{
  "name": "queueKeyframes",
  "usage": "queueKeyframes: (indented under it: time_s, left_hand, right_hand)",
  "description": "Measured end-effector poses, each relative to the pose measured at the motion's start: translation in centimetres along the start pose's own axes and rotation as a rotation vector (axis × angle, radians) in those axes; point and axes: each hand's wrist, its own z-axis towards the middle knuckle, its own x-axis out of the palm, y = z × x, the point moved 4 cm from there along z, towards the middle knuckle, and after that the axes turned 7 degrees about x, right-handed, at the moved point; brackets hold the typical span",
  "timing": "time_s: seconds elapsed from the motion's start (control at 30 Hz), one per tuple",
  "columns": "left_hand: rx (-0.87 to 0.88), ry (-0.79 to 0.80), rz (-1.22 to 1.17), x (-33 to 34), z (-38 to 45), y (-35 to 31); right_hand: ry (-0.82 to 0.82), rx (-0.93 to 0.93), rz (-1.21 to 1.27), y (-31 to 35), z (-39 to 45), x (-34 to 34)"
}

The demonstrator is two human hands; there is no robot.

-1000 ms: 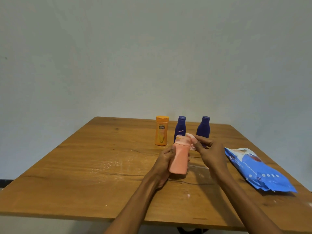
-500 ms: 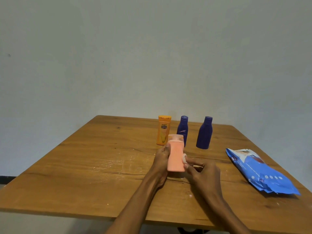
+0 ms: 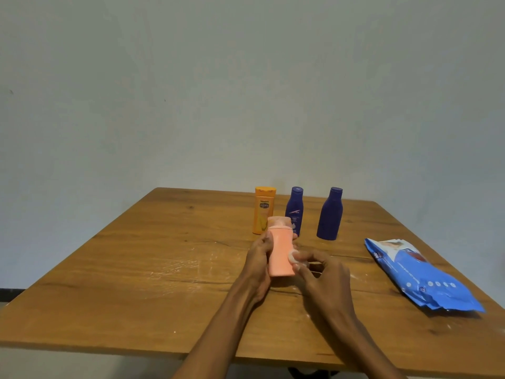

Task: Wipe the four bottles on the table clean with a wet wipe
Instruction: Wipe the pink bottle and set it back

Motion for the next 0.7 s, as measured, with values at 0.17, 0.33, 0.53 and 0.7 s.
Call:
queueKeyframes:
  time_s: [0.17, 0.33, 0.53, 0.7]
  left_hand:
    - [0.034, -0.034, -0.06, 0.0, 0.3, 0.1]
    - [0.018, -0.051, -0.145, 0.0, 0.0, -0.2]
    - [-0.021, -0.055, -0.152, 0.2, -0.4, -0.2]
    - [-0.103, -0.046, -0.233, 0.6, -0.8, 0.1]
  right_hand:
    - [0.032, 0.017, -0.134, -0.8, -0.6, -0.1]
    - [0.037, -0.153, -0.273, 0.0, -1.8, 1.7]
    - [0.037, -0.293, -0.358, 0.8, -3.0, 3.0]
    - [-0.024, -0.312, -0.352, 0.7, -2.6, 2.5]
